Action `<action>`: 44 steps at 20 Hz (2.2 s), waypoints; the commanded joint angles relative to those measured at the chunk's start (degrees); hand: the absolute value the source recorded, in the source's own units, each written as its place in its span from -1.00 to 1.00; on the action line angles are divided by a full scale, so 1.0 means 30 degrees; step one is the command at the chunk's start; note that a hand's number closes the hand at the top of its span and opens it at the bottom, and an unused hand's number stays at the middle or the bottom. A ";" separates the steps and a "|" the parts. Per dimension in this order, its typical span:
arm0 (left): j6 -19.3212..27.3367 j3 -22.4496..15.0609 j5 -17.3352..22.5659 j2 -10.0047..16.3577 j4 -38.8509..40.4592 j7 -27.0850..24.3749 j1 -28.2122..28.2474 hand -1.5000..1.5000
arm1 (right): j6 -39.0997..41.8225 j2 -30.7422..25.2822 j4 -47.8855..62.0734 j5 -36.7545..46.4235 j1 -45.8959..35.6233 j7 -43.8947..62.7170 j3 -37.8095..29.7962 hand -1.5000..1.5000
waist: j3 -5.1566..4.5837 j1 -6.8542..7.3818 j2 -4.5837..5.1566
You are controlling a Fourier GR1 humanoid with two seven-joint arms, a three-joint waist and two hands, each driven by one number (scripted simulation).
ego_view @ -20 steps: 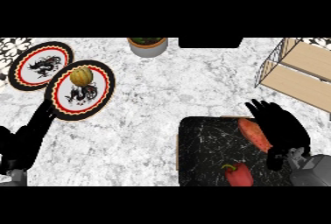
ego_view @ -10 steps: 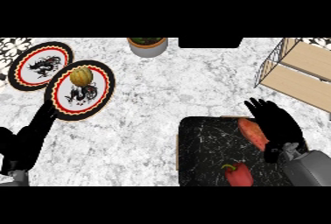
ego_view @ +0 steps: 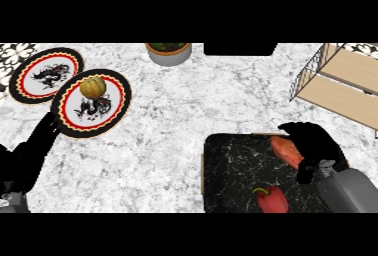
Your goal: Pick the sweet potato from the tray and place it in the tiered shelf
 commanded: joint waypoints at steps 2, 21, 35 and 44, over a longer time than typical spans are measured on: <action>0.0164 -0.0009 -0.0752 -0.0634 0.0579 -0.0485 -0.0202 0.00 | 0.0261 0.0719 0.1612 0.0348 -0.0606 -0.1407 -0.0780 1.00 | 0.0107 -0.0022 0.0092; -0.0699 0.0802 -0.0364 -0.0461 -0.0849 0.0733 0.0329 0.00 | -0.2671 0.2301 -0.1098 -0.0349 -0.0065 0.0191 -0.5596 1.00 | 0.0112 -0.0129 0.0030; 0.0029 0.0559 -0.1431 -0.1332 -0.0143 -0.0289 0.0451 0.00 | 0.2108 0.2950 -1.3073 -0.6766 0.1095 0.4400 -1.0588 1.00 | 0.0086 -0.0546 -0.0051; -0.0940 0.1278 -0.0597 -0.0606 0.0072 0.0592 -0.0381 0.00 | 0.4760 0.1906 -1.8122 -1.2331 -0.0619 0.9239 -1.5389 1.00 | 0.0093 -0.0265 0.0018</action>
